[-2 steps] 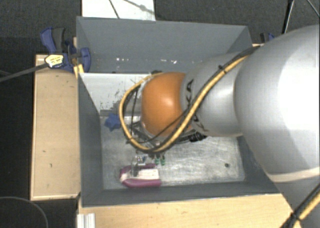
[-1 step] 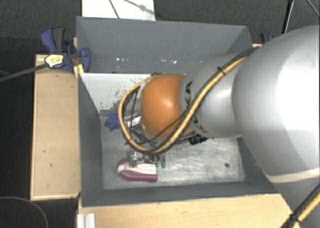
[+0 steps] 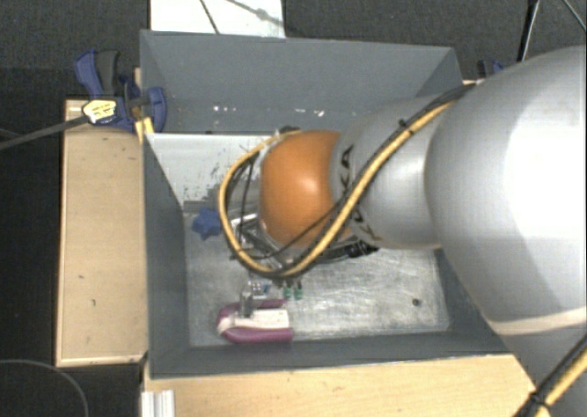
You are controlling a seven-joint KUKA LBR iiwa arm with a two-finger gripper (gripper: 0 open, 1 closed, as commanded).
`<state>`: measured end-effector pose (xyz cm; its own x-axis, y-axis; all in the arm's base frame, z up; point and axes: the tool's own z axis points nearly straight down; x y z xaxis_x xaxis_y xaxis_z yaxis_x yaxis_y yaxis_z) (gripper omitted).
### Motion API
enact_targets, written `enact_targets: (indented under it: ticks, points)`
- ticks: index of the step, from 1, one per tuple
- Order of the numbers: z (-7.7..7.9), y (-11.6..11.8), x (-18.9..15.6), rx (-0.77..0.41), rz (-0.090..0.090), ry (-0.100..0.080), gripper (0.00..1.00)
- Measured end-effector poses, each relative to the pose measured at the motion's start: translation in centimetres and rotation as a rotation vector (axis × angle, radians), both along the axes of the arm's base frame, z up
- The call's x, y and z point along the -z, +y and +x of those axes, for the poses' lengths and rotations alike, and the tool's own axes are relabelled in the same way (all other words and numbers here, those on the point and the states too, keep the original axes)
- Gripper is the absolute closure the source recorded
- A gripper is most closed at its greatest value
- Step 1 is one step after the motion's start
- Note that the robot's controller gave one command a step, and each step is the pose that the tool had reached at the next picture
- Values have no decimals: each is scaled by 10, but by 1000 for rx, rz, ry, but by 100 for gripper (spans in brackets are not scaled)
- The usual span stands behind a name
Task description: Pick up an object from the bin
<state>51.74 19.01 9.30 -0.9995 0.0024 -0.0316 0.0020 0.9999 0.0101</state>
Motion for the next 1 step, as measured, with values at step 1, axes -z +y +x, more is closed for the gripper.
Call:
enact_targets:
  ticks: [1]
  points:
    - [3, -80, 3, 144, 1, 13, 0]
